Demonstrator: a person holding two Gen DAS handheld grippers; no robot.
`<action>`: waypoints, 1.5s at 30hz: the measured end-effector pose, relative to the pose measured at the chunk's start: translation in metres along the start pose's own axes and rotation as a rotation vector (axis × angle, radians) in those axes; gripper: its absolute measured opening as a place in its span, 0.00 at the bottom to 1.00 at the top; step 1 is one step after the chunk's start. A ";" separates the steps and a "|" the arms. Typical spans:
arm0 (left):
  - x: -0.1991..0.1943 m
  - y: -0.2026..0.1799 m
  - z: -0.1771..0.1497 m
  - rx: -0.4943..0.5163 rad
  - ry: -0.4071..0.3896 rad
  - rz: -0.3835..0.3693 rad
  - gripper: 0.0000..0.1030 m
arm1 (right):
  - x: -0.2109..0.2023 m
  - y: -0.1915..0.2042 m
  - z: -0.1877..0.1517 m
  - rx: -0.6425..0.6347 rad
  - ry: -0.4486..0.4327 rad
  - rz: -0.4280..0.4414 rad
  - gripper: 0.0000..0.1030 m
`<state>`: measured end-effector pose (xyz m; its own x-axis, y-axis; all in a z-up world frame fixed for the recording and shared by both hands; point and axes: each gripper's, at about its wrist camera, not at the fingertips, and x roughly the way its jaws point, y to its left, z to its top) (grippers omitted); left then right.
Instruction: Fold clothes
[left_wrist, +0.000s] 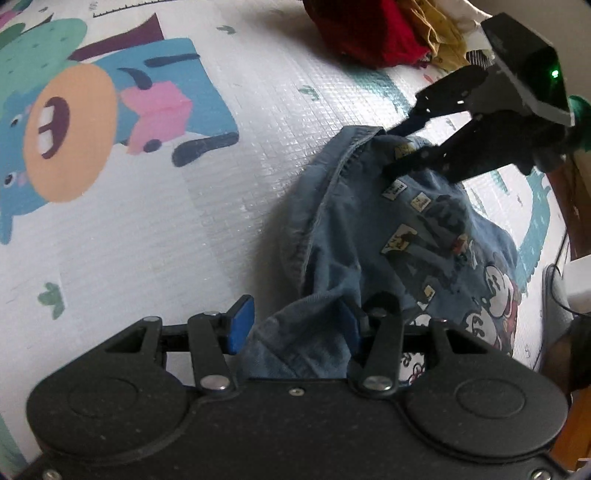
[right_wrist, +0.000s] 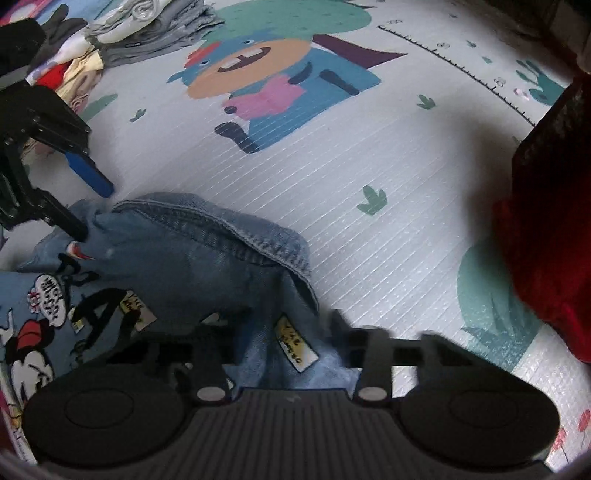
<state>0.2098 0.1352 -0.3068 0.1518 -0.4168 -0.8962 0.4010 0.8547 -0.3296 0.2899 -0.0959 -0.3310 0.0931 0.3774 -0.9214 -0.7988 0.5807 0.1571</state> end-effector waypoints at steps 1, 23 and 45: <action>0.002 -0.001 0.000 0.001 0.007 -0.003 0.46 | -0.003 0.001 -0.001 -0.002 -0.002 0.007 0.19; -0.031 -0.037 0.039 0.157 -0.106 0.128 0.05 | -0.067 0.016 -0.001 -0.127 -0.165 -0.079 0.06; -0.199 -0.139 0.017 0.640 -0.609 0.527 0.05 | -0.238 0.078 0.004 -0.524 -0.660 -0.465 0.06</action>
<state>0.1389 0.0940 -0.0779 0.8088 -0.2750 -0.5198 0.5301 0.7236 0.4420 0.2079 -0.1377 -0.0982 0.6554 0.6134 -0.4406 -0.7467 0.4389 -0.4998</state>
